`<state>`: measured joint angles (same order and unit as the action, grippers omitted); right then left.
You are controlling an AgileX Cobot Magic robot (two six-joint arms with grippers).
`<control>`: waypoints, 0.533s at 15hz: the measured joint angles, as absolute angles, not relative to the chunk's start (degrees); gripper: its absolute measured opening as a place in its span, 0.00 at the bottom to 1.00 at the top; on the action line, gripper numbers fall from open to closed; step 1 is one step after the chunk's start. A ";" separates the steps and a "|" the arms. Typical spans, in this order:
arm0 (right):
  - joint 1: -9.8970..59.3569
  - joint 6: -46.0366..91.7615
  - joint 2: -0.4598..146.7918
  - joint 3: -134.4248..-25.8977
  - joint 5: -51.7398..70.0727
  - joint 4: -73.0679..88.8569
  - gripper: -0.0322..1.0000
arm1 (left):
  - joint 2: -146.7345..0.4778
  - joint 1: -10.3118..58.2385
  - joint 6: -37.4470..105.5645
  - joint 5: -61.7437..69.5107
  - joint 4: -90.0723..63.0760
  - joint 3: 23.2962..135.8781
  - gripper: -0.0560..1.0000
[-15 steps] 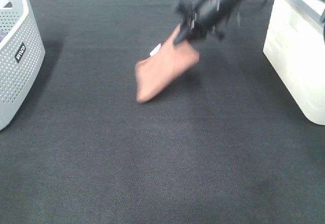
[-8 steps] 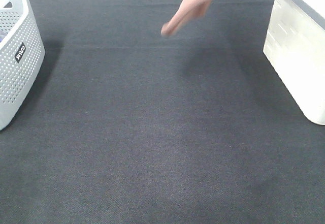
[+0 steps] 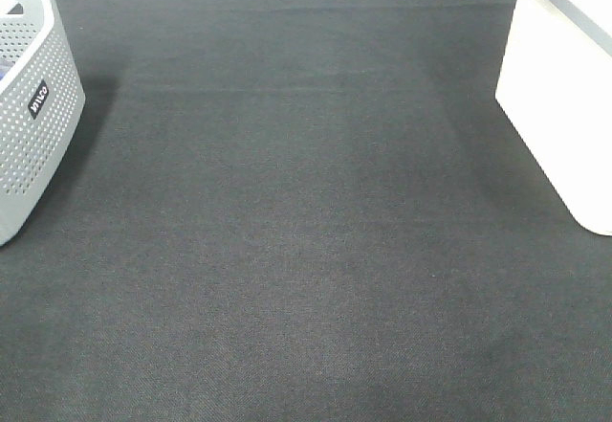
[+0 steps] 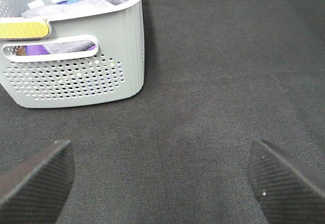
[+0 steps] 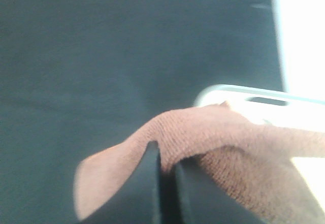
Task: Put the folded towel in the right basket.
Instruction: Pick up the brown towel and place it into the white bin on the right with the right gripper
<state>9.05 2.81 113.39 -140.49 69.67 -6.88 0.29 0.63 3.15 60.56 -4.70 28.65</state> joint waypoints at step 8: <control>-13.52 -0.52 113.33 -131.09 69.67 6.30 0.03 | 0.29 0.63 3.15 60.56 -4.70 28.65 0.88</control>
<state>-13.52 -0.52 113.33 -131.09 69.67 6.30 0.29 0.63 3.15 60.56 -4.70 28.65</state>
